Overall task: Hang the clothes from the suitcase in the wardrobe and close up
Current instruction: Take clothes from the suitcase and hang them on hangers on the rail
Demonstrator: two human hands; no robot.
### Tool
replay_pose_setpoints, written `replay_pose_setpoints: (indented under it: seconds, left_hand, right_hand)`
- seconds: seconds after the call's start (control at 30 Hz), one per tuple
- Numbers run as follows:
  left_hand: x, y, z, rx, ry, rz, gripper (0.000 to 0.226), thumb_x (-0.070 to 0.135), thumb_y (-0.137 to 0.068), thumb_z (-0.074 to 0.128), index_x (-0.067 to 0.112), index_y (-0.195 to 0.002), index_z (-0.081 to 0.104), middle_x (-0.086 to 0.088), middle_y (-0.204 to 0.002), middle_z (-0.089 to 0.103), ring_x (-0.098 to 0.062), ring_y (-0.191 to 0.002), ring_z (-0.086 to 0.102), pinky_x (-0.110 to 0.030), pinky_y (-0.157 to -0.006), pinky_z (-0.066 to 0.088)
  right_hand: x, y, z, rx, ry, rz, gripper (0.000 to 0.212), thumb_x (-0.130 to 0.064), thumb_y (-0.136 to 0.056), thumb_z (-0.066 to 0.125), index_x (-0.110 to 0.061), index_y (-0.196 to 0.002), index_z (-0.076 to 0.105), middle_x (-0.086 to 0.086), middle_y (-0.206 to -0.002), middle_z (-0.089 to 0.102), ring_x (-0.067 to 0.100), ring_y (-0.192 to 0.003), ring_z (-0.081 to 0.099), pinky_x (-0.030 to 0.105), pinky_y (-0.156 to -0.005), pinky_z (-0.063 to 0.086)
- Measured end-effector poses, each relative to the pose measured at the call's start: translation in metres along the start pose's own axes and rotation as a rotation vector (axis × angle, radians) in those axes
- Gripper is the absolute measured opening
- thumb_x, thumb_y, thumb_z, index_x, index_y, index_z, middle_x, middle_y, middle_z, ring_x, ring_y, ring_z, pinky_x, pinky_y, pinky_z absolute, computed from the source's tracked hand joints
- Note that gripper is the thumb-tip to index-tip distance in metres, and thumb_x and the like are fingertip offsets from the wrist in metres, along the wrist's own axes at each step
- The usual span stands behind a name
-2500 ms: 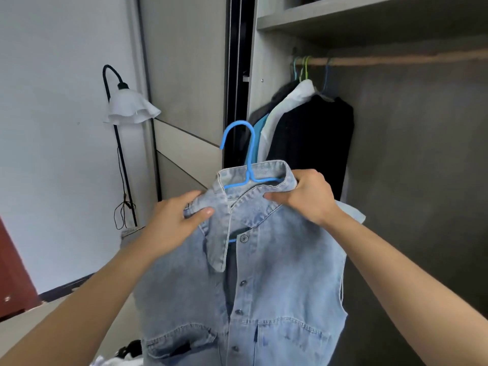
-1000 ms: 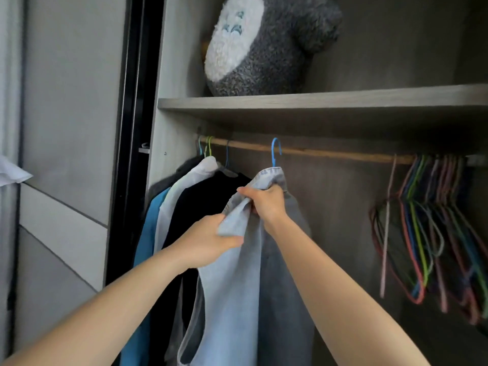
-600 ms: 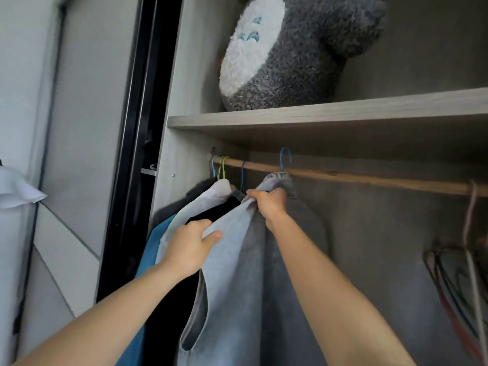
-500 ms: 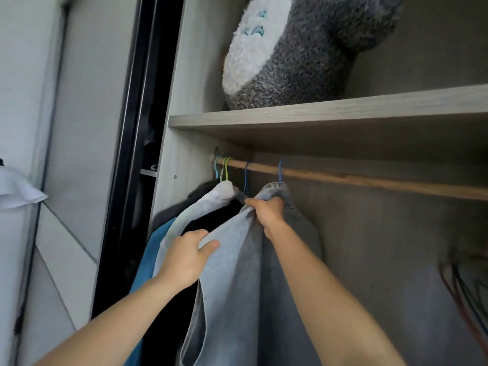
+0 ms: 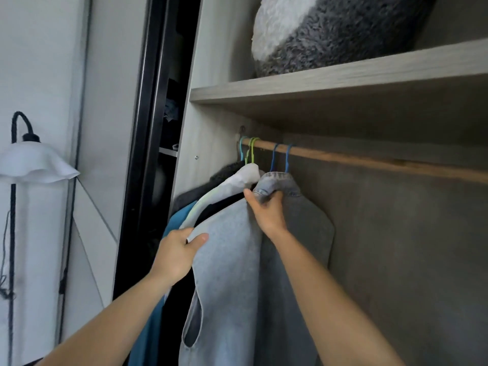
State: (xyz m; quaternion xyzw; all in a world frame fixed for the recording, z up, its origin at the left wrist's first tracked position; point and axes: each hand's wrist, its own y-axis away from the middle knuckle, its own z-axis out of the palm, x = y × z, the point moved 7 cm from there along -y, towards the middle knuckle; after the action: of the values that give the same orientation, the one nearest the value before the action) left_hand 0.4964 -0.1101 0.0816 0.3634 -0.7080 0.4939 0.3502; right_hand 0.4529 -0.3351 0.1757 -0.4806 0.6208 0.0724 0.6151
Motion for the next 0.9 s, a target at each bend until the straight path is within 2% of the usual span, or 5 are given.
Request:
replay_pose_setpoints:
  seconds: [0.17,0.33,0.5,0.7,0.9]
  left_hand:
    - [-0.001,0.015,-0.006,-0.004,0.113,-0.032,0.046,0.047,-0.085,0.065,0.001,-0.082,0.069,-0.017,-0.082,0.072,-0.029,-0.082,0.071,-0.047,-0.073,0.059]
    - [-0.008,0.025,-0.008,0.038,0.4,-0.171,0.018,0.023,-0.098,0.054,0.014,-0.097,0.069,0.003,-0.076,0.075,-0.009,-0.068,0.072,-0.015,-0.055,0.053]
    - [-0.055,0.061,-0.011,0.157,0.335,-0.304,0.021,0.028,-0.1,0.051,0.017,-0.096,0.068,-0.006,-0.083,0.074,-0.017,-0.069,0.07,-0.025,-0.067,0.052]
    - [-0.099,0.145,-0.044,0.139,0.205,-0.458,0.028,0.024,-0.101,0.049,0.002,-0.093,0.066,-0.011,-0.078,0.065,-0.016,-0.062,0.057,-0.012,-0.047,0.043]
    - [-0.16,0.291,-0.137,0.068,-0.167,-0.528,0.03,0.023,-0.098,0.051,0.016,-0.074,0.067,-0.005,-0.079,0.072,-0.024,-0.078,0.066,-0.029,-0.073,0.047]
  right_hand:
    - [0.032,0.028,0.002,-0.006,0.165,-0.012,0.068,-0.063,-0.078,0.067,-0.019,-0.124,0.043,0.002,-0.098,0.057,0.022,-0.095,0.06,0.033,-0.085,0.048]
    - [0.048,0.06,0.015,-0.042,0.265,-0.069,0.062,-0.047,-0.088,0.065,-0.015,-0.135,0.042,0.004,-0.121,0.052,0.022,-0.114,0.054,0.039,-0.099,0.045]
    - [0.061,0.103,0.029,-0.049,0.354,-0.14,0.051,-0.033,-0.093,0.061,-0.007,-0.132,0.04,0.008,-0.131,0.044,0.024,-0.108,0.053,0.037,-0.088,0.046]
    - [0.069,0.196,0.072,-0.169,0.376,-0.131,0.034,-0.027,-0.094,0.057,-0.01,-0.119,0.041,0.008,-0.119,0.05,0.031,-0.092,0.059,0.041,-0.075,0.048]
    - [0.086,0.375,0.151,-0.467,0.427,0.019,0.033,-0.024,-0.095,0.056,-0.011,-0.12,0.04,0.003,-0.118,0.045,0.03,-0.087,0.059,0.04,-0.072,0.048]
